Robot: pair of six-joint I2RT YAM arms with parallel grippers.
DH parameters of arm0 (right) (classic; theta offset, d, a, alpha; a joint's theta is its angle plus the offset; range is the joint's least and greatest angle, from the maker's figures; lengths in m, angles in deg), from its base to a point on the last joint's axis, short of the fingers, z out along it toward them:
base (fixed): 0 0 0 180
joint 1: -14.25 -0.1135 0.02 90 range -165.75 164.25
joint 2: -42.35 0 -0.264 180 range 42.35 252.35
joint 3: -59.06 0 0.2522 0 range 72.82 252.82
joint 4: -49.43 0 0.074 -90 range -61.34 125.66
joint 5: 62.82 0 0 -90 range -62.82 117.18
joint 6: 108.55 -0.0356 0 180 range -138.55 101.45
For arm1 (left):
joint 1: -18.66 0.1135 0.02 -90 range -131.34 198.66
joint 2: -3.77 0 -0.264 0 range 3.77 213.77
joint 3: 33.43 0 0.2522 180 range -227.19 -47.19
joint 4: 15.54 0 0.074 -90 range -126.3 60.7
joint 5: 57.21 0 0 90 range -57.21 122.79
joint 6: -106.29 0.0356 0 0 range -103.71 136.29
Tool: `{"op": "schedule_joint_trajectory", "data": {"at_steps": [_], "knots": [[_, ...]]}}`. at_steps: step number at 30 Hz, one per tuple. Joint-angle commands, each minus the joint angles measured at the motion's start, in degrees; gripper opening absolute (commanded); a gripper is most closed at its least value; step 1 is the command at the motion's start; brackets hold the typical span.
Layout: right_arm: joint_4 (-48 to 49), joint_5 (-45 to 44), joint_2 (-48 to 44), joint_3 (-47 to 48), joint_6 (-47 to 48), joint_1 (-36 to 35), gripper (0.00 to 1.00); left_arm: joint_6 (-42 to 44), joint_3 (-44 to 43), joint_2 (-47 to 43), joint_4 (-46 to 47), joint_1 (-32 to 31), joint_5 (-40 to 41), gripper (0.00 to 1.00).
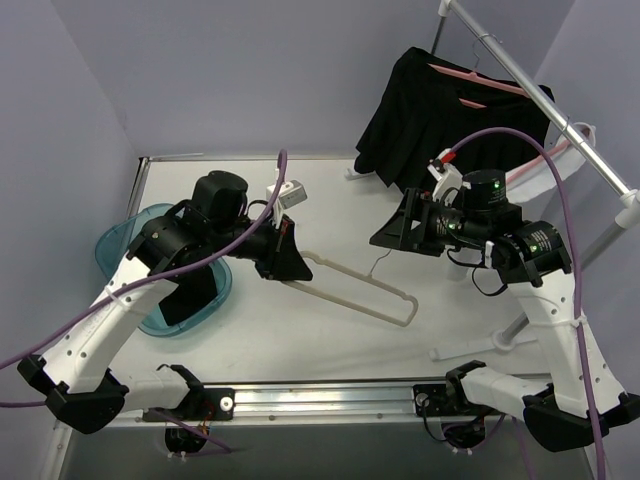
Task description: Remove the skirt from the hanger
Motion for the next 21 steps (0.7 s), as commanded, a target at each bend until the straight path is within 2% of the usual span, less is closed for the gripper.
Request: {"op": "schedule_joint_trajectory", "data": {"at_steps": [1,13,17,21], "knots": [[0.6,0.7,-0.6,0.1,0.9,-0.4,0.64,1.1,-3.0,-2.1,0.5,0.3,-3.2,0.02],[4.1,1.6,-0.5,-1.6,0.0,-0.4,0.39,1.4,-3.0,-2.7,0.5,0.3,-6.0,0.02],[4.2,3.0,-1.0,-2.5,0.6,-0.4,0.23,1.4,-2.5,-3.3,0.9,0.4,-7.7,0.02],[4.4,5.8,-2.4,-4.3,1.2,-0.4,0.14,0.8,-2.0,-4.2,2.0,1.8,-11.5,0.02]]}}
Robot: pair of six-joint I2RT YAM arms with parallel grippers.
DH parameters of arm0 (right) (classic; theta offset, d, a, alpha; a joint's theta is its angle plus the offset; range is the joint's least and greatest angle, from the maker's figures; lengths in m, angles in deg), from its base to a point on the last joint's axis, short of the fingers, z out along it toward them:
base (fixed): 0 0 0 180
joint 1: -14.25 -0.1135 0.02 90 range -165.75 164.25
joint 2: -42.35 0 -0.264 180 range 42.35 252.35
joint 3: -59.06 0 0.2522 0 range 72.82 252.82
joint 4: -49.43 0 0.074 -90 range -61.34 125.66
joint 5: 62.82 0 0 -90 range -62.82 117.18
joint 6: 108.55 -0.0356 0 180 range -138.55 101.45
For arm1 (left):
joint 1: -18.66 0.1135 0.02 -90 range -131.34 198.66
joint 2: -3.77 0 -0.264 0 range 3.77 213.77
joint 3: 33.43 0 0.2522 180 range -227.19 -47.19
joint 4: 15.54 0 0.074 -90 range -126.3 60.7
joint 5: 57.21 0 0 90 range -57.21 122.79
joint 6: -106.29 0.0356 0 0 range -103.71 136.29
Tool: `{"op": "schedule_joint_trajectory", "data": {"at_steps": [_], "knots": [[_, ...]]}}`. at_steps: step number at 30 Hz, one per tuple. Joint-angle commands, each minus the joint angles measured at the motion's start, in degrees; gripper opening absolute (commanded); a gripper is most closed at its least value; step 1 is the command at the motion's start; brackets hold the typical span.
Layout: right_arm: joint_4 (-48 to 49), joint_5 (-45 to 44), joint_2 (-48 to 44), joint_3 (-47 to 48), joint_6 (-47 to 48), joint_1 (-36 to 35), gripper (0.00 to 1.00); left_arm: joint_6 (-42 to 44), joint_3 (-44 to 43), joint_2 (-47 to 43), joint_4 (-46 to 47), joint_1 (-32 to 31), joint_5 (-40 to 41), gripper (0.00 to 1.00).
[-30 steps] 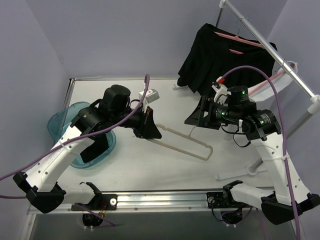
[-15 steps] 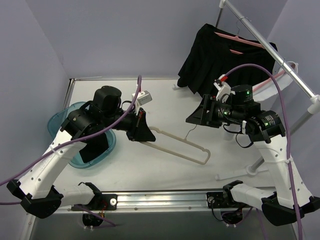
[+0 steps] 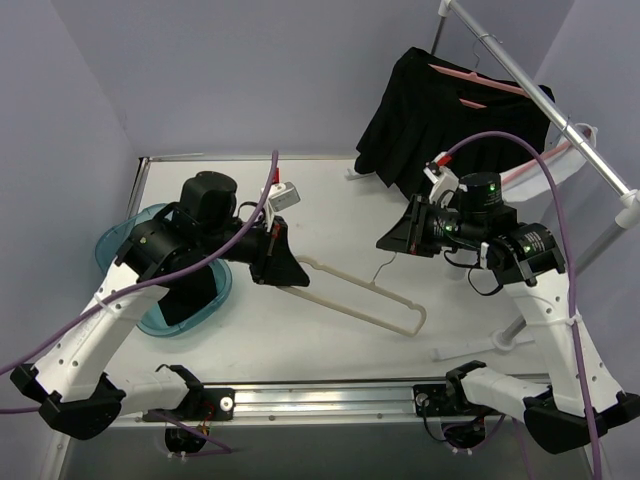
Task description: Remove the skirt from the hanger
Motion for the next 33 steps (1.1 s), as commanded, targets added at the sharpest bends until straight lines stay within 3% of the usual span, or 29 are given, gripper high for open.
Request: {"op": "schedule_joint_trajectory", "data": {"at_steps": [1,4,11,17,20,26,27,29,31,33], "knots": [[1.8,4.8,-2.2,-1.4,1.0,-0.4,0.11,0.2,-1.4,-2.3,2.8,1.5,-6.5,0.02],[1.4,6.6,-3.4,-1.7,2.3,-0.4,0.00,-1.1,-0.3,-3.6,5.5,3.7,-11.8,0.02],[3.4,16.7,-7.1,-1.8,4.6,-0.4,0.00,-8.2,3.2,-5.5,13.5,8.1,-24.4,0.02],[5.4,25.3,-8.9,-3.6,5.8,-0.4,0.00,-31.0,12.4,-8.2,42.0,8.1,-30.7,0.02],[5.4,27.5,-9.3,-3.5,6.8,-0.4,0.00,-36.6,14.9,-8.4,49.1,8.2,-31.7,0.02],[5.7,28.8,-10.1,-3.2,7.9,-0.3,0.00,-37.7,15.0,-7.8,50.0,8.3,-32.3,0.02],[5.4,28.3,-10.2,-2.8,7.8,-0.4,0.27,-37.7,15.0,-7.7,50.1,8.3,-32.3,0.02],[4.3,24.9,-10.0,-1.8,8.3,-0.4,0.55,-37.4,14.6,-7.5,49.9,8.4,-31.9,0.02],[1.7,21.8,-9.4,0.6,8.6,-0.4,0.74,-35.4,13.9,-7.0,45.9,8.4,-31.6,0.02],[-0.1,15.6,-9.3,2.4,8.1,-0.4,0.83,-30.4,12.2,-6.3,41.7,8.4,-30.5,0.02]]}}
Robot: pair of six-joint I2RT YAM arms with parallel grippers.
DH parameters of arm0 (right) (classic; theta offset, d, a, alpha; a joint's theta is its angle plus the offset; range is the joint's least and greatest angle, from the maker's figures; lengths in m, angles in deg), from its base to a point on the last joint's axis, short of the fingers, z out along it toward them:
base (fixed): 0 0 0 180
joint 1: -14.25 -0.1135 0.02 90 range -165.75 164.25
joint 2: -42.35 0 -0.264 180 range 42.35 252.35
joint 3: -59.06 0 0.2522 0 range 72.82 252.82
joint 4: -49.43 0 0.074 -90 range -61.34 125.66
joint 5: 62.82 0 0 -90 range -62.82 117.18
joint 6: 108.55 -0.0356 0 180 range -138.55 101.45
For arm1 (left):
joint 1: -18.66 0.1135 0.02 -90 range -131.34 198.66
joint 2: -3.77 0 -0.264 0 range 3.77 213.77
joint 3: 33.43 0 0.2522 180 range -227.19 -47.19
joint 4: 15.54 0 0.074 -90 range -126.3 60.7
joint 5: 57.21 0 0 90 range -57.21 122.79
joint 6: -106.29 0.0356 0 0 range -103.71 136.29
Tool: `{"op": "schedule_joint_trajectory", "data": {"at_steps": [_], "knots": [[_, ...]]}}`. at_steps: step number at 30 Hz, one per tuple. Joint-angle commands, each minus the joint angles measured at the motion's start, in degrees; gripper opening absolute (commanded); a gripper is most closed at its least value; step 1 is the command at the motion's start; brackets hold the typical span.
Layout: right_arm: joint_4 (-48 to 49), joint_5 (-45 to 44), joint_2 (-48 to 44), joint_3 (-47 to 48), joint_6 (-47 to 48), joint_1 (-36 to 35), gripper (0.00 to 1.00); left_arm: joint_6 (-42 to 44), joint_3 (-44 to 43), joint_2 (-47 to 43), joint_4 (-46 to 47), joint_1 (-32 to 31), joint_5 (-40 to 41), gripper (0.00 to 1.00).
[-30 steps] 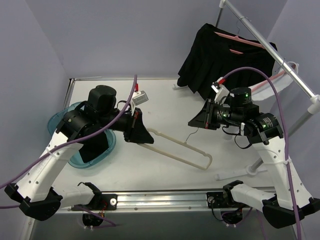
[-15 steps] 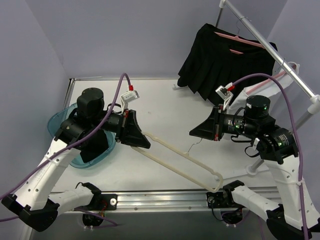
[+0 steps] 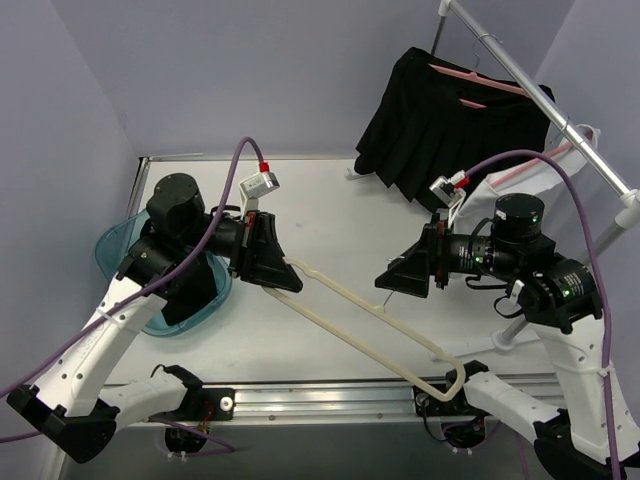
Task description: Remove the skirt from the hanger
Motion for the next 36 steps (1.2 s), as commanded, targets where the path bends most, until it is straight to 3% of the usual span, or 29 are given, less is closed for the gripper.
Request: {"op": "schedule_joint_trajectory", "data": {"at_steps": [1,3,8,14,16,22,25,28,29,36], "knots": [[-3.2,-7.6,0.8,4.9,1.0,-0.2,0.92,5.5,-4.3,1.0,-2.1,0.4,1.3,0.02],[-4.8,-12.2,0.8,7.3,0.6,-0.2,1.00,8.5,-5.3,1.7,-6.2,0.5,1.6,0.02],[-8.0,-16.0,0.6,10.9,0.3,-0.2,1.00,20.0,-8.8,3.1,-18.3,0.7,4.8,0.02],[-14.8,-20.8,-0.8,15.6,-0.8,-0.2,1.00,34.2,-15.9,6.3,-35.1,0.1,15.1,0.02],[-17.5,-26.3,-1.5,16.3,-1.6,-0.2,1.00,38.2,-17.6,7.1,-38.2,-1.1,19.6,0.02],[-25.3,-35.1,-5.2,15.4,-2.7,-0.9,0.97,36.8,-17.4,5.4,-32.0,-2.2,26.6,0.02],[-27.1,-36.2,-8.1,12.1,-5.4,-1.4,0.82,34.9,-17.2,5.4,-27.5,-2.8,27.5,0.02],[-27.1,-36.4,-12.0,7.2,-9.2,-1.5,0.29,34.3,-19.1,6.8,-25.3,-4.7,27.8,0.02],[-27.4,-39.3,-13.0,6.2,-11.1,-1.5,0.00,34.5,-20.0,7.3,-25.4,-5.4,27.9,0.02],[-25.9,-41.4,-20.8,0.0,-23.0,-1.7,0.00,37.2,-27.2,11.9,-29.0,-13.2,35.8,0.02]]}}
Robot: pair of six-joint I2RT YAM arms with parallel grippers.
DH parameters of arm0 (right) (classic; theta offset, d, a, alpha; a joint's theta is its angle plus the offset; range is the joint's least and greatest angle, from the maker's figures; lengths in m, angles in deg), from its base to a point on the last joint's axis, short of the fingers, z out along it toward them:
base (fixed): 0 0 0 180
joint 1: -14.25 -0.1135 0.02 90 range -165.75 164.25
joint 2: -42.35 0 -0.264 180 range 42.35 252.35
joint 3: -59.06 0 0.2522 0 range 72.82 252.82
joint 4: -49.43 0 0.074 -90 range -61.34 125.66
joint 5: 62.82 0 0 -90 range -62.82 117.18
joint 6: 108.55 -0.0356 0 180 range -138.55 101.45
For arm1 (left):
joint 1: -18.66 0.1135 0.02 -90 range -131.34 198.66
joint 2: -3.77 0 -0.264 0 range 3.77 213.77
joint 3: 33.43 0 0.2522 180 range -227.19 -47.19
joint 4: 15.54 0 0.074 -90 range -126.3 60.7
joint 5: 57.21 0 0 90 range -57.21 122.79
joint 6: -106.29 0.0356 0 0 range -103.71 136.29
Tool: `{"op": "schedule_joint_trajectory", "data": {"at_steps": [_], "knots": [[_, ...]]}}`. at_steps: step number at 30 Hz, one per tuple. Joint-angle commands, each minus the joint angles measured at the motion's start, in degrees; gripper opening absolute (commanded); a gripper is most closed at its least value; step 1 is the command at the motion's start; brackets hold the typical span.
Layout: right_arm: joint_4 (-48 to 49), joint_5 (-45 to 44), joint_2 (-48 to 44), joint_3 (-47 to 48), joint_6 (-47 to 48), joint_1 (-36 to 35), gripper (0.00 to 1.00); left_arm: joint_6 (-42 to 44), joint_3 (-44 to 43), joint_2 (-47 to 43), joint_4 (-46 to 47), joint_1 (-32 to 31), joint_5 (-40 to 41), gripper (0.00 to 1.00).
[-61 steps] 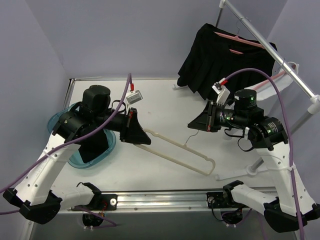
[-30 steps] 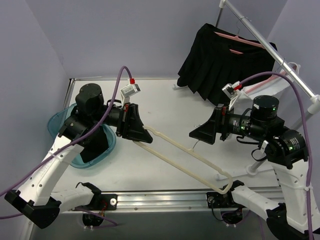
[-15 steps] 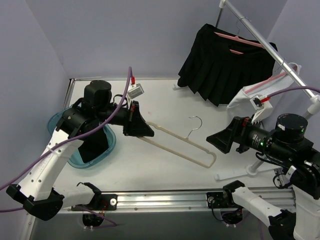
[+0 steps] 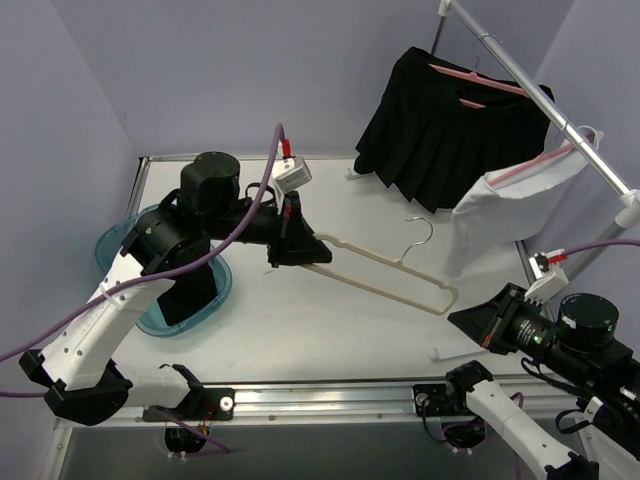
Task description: Remove the skirt from the hanger
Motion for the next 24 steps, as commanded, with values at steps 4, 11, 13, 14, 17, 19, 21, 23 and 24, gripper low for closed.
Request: {"op": "schedule_joint_trajectory", "data": {"at_steps": [4,11,13,14,17,19,21,23,24], "knots": [[-1.5,-2.7,-1.4,-2.5,-6.9,-0.5,0.00,1.2,-7.3,3.5,5.7,-6.7,11.7,0.02],[-2.4,-3.3,0.2,1.6,-6.6,-0.8,0.00,6.3,-21.3,15.2,2.8,-14.5,25.0,0.02],[-2.4,-3.4,0.1,2.6,-7.3,-0.9,0.00,8.9,-28.0,20.1,0.0,-16.5,27.8,0.02],[-2.4,-3.6,0.0,2.8,-7.6,-0.9,0.00,9.9,-29.8,21.5,-0.7,-17.1,29.5,0.02],[-2.4,-3.6,0.1,3.3,-8.4,-0.9,0.00,13.2,-33.9,25.7,0.0,-19.3,33.7,0.02],[-2.4,-3.4,0.4,3.9,-8.6,-1.0,0.00,14.1,-36.1,28.6,0.6,-19.8,34.1,0.02],[-2.5,-3.4,0.5,4.5,-8.6,-1.0,0.00,14.9,-37.4,30.4,2.1,-20.8,35.8,0.02],[-2.6,-3.4,0.5,5.0,-8.8,-1.3,0.00,17.3,-37.1,30.9,5.2,-22.3,37.4,0.02],[-2.5,-3.6,0.5,5.0,-9.0,-1.3,0.00,17.4,-37.3,31.8,5.8,-22.5,37.1,0.02]]}}
